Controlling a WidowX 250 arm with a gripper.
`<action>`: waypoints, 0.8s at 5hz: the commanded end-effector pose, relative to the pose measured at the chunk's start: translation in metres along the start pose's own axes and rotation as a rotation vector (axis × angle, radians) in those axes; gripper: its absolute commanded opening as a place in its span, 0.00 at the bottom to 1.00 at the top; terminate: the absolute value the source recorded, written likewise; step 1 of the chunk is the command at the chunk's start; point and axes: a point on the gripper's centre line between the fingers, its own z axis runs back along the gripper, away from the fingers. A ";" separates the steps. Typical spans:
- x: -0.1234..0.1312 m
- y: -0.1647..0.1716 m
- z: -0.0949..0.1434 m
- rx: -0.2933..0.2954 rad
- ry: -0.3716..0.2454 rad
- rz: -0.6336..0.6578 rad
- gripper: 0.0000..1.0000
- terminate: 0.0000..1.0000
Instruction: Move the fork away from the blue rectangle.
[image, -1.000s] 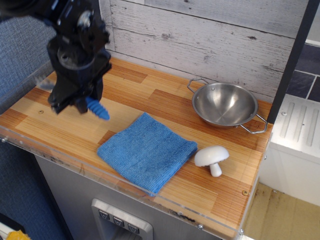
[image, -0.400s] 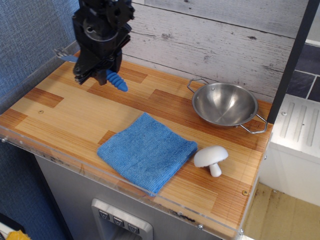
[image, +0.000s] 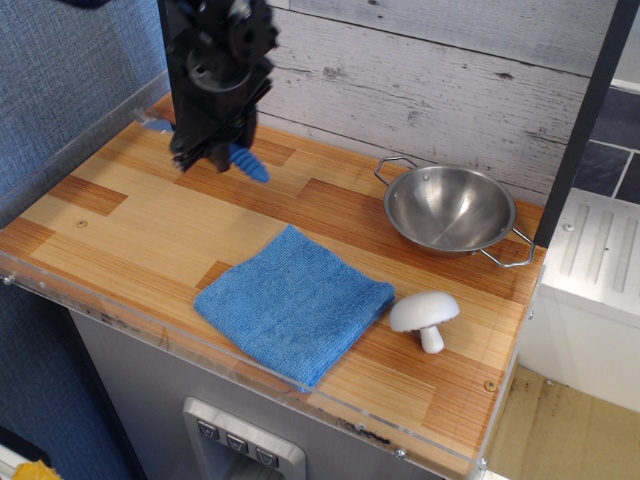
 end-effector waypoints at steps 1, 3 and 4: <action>-0.002 -0.034 -0.015 -0.111 -0.008 0.005 0.00 0.00; -0.012 -0.050 -0.022 -0.153 0.004 0.005 0.00 0.00; -0.018 -0.051 -0.019 -0.151 0.026 0.013 1.00 0.00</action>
